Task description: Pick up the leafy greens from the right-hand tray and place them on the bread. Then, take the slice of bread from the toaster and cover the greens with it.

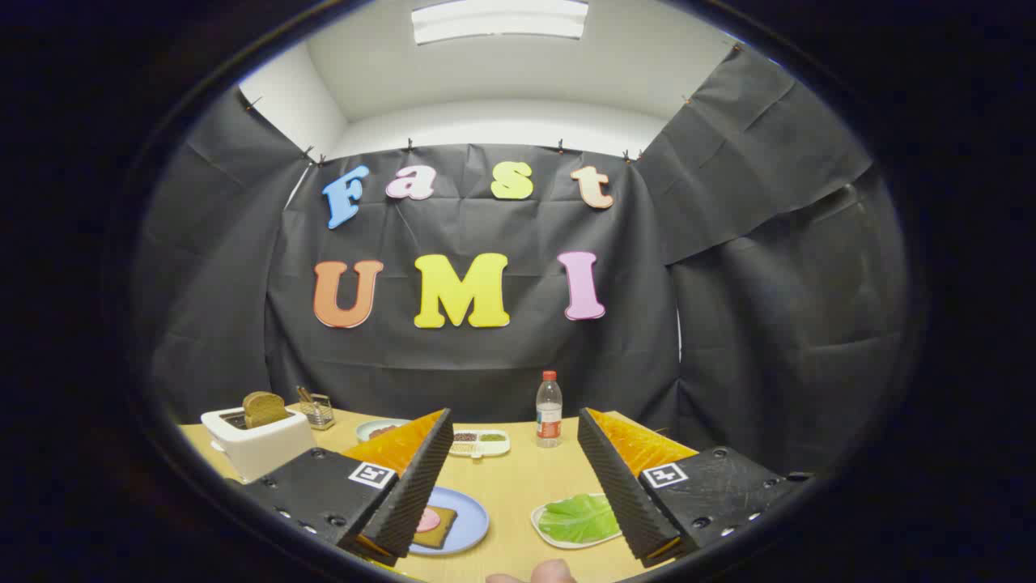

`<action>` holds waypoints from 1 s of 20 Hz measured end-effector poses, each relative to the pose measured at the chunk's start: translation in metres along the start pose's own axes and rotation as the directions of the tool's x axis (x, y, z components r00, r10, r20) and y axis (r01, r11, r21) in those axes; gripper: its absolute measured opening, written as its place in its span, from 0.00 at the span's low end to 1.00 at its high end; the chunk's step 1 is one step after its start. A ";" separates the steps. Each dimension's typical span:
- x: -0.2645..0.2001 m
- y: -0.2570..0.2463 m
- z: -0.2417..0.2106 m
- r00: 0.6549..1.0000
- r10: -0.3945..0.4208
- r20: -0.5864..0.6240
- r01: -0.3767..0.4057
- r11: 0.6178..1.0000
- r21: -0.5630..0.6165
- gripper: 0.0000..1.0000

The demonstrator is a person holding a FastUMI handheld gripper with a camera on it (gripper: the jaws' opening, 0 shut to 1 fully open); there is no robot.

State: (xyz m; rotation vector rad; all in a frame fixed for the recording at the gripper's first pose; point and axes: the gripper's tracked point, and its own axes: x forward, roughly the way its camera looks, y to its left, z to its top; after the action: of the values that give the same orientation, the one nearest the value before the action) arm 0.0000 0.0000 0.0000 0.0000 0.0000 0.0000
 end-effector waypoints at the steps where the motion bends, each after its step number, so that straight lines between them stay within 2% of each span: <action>1: 0.000 0.001 0.001 1.000 -0.001 0.003 0.001 1.000 -0.003 0.95; 20: 0.004 -0.003 -0.008 1.000 0.003 -0.014 -0.004 1.000 -0.005 0.95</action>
State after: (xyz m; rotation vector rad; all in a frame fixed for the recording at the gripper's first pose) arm 0.0036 -0.0027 -0.0081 -0.0050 0.0144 0.0035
